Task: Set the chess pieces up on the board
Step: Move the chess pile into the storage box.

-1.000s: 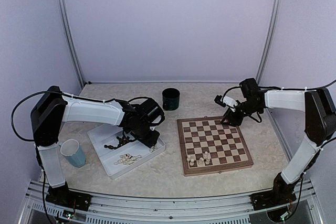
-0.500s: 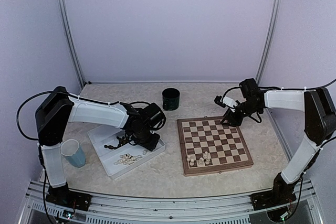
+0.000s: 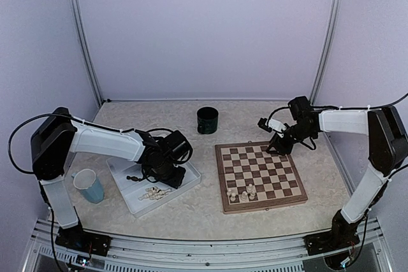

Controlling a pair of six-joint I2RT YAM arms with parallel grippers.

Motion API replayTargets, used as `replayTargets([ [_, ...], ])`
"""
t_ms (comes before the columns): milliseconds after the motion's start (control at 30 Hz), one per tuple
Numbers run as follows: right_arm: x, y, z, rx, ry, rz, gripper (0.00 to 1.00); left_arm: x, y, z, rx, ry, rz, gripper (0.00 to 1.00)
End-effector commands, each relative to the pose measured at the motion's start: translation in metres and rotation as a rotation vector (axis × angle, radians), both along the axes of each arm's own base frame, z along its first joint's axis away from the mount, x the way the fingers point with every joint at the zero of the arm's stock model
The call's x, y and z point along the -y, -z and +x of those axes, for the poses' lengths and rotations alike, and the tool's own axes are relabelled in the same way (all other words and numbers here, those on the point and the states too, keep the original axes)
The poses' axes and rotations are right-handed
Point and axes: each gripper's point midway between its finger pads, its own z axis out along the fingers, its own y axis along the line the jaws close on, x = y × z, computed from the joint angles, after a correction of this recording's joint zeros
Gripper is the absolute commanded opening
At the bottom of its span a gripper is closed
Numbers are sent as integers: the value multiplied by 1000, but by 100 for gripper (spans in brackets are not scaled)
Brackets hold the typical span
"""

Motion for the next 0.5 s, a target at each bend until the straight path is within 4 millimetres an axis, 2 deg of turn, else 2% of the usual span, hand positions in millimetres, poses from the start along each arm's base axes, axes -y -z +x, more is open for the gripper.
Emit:
replayTargets([
  [0,-7,8,-5,-26,-15,-4,46,-13,2,-15,-47,-15,3,40],
  [133,-9,8,-5,-27,-20,-4,46,-9,-4,-16,-55,7,-49,32],
  [300,-11,4,-6,-26,-21,15,46,-1,-34,-4,12,49,-85,30],
  [367,-16,-7,-6,-16,-29,45,46,-1,-48,3,42,62,-109,30],
  [467,-30,-34,-10,3,-76,128,46,-3,-63,10,58,84,-156,29],
])
